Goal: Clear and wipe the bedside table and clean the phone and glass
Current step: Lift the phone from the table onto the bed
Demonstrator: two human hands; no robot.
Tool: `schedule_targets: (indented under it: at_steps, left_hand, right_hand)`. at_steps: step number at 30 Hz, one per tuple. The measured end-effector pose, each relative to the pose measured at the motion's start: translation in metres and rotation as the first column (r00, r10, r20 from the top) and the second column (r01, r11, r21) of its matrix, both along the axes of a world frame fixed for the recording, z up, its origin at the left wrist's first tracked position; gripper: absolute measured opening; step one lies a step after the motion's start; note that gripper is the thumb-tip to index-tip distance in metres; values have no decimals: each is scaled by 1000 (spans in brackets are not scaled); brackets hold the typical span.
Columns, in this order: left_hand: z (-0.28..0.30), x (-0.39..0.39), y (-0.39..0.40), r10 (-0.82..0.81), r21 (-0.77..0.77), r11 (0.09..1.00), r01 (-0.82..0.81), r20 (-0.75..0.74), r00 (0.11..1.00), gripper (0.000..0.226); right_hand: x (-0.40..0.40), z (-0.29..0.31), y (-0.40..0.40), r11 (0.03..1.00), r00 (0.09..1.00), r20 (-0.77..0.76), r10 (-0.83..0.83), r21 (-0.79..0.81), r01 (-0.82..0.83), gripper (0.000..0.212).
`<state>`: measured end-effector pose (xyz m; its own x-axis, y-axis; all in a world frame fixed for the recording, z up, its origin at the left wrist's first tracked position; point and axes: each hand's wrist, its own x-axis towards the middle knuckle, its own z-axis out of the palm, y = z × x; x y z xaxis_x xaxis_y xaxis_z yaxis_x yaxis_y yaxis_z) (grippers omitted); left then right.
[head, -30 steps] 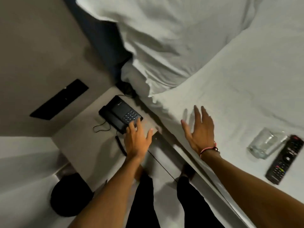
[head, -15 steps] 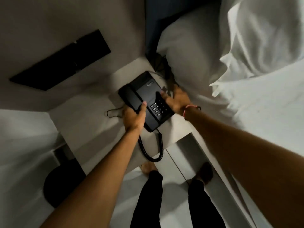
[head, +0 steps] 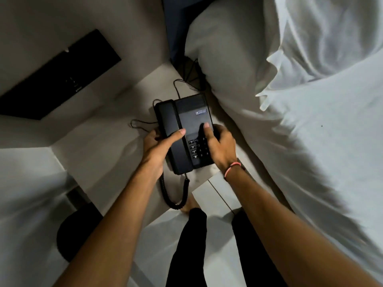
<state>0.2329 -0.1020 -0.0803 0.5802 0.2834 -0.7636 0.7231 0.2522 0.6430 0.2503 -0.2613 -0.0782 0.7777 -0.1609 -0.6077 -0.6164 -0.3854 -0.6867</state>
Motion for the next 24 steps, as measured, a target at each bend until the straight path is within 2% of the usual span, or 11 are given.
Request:
schedule_targets:
  at_steps: [4,8,11,14,17,19,21,24]
  left_hand:
    - [48,-19,-7,-136,90,987,131,55,989,55]
    - [116,-31,-31,-256,224,949,220,145,956,51]
    - [168,-37,-67,-388,282,907,312,271,881,54]
    - [200,-33,-107,-517,317,852,417,385,764,57]
    - [208,-10,-148,-618,357,786,504,439,653,58]
    - [207,8,-186,-707,396,704,589,465,533,57]
    - [205,26,-225,-777,473,623,622,464,425,59]
    - [201,52,-277,-844,575,531,622,427,325,59]
  right_hand:
    - [-40,30,-22,988,992,48,-120,102,114,28]
    - [-79,86,-45,951,963,127,-237,234,203,26]
    - [-102,136,-75,886,919,147,-367,358,296,31]
    - [-117,174,-109,824,864,134,-485,400,401,36]
    - [-117,195,-142,741,757,150,-636,393,544,36]
    - [-116,205,-169,672,670,172,-722,406,620,37]
    - [-111,210,-196,626,604,201,-771,411,662,38]
    - [-102,203,-233,571,519,242,-819,419,706,38]
